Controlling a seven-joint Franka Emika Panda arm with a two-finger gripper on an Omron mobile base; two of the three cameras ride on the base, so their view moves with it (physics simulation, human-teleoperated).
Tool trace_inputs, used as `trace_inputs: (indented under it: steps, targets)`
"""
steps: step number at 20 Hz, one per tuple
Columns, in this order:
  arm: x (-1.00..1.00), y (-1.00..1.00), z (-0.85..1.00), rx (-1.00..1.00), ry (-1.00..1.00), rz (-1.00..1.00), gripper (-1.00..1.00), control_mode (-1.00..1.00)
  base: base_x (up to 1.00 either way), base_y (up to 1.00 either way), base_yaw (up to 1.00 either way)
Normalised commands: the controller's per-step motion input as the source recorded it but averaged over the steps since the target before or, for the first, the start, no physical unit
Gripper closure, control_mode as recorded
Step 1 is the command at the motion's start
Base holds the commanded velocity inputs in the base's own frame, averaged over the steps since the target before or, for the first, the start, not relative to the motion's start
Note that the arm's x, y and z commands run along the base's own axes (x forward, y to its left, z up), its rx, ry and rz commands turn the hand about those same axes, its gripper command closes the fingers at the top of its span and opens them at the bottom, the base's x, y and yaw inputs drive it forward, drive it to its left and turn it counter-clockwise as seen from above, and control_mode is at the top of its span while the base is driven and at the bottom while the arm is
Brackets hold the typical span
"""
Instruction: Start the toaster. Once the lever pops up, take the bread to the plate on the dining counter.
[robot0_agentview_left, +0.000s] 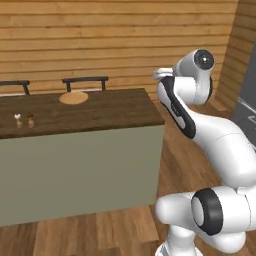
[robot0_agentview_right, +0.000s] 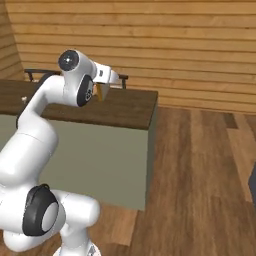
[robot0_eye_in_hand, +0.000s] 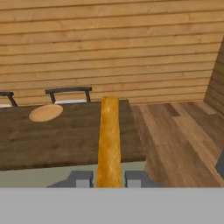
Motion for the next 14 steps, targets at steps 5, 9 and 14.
trace_inputs:
  steps: [5, 9, 14]
  targets:
    - [0.0, 0.0, 0.0, 0.0, 0.0, 0.0, 1.0, 1.0, 0.6, -1.0, 0.09]
    - [0.0, 0.0, 0.0, 0.0, 0.0, 0.0, 1.0, 1.0, 0.93, -0.96, 0.11]
    - [0.0, 0.0, 0.0, 0.0, 0.0, 0.0, 1.0, 1.0, 0.87, -0.96, 0.12]
